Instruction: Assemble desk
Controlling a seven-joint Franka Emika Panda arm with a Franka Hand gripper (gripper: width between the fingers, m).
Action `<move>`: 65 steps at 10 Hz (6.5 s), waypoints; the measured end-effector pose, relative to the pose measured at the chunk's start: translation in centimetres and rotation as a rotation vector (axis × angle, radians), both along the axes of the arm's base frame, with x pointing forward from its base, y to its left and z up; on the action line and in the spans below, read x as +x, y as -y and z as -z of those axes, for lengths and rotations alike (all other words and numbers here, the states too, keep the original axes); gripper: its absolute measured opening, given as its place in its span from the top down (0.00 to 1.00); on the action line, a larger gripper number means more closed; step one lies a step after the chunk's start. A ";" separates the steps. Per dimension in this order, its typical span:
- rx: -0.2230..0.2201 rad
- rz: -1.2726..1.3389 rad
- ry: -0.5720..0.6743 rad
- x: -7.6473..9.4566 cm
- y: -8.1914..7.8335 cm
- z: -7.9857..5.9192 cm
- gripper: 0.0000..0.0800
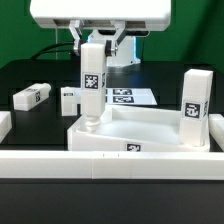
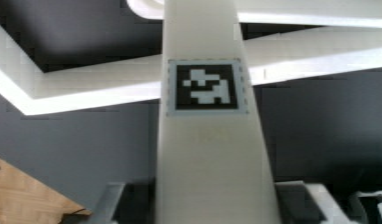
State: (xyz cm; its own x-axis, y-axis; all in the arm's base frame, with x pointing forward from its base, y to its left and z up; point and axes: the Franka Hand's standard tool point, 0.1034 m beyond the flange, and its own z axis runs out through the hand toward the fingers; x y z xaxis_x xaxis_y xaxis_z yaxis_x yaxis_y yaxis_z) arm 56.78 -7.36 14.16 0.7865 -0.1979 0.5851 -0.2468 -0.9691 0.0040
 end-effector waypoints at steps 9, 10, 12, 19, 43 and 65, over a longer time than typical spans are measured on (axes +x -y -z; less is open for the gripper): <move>-0.006 -0.006 -0.009 -0.1 0.2 0.4 0.64; -0.006 -0.006 -0.013 -0.2 0.2 0.6 0.64; -0.007 -0.006 -0.020 -0.3 0.2 1.1 0.64; -0.009 -0.010 -0.032 -0.5 -0.1 2.1 0.64; 0.223 -0.012 -0.565 0.8 0.6 1.6 0.19; 0.620 1.045 -0.453 0.6 -1.1 2.8 0.64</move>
Offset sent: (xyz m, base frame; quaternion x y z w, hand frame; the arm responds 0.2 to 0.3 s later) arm -0.0037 -0.0048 -0.0003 0.0168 -0.0058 -0.0001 0.9998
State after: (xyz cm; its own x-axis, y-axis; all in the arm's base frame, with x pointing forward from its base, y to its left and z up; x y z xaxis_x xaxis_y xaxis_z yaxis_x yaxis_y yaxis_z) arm 57.40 -6.29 11.37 0.1990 -0.9749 -0.1001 -0.9774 -0.1901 -0.0920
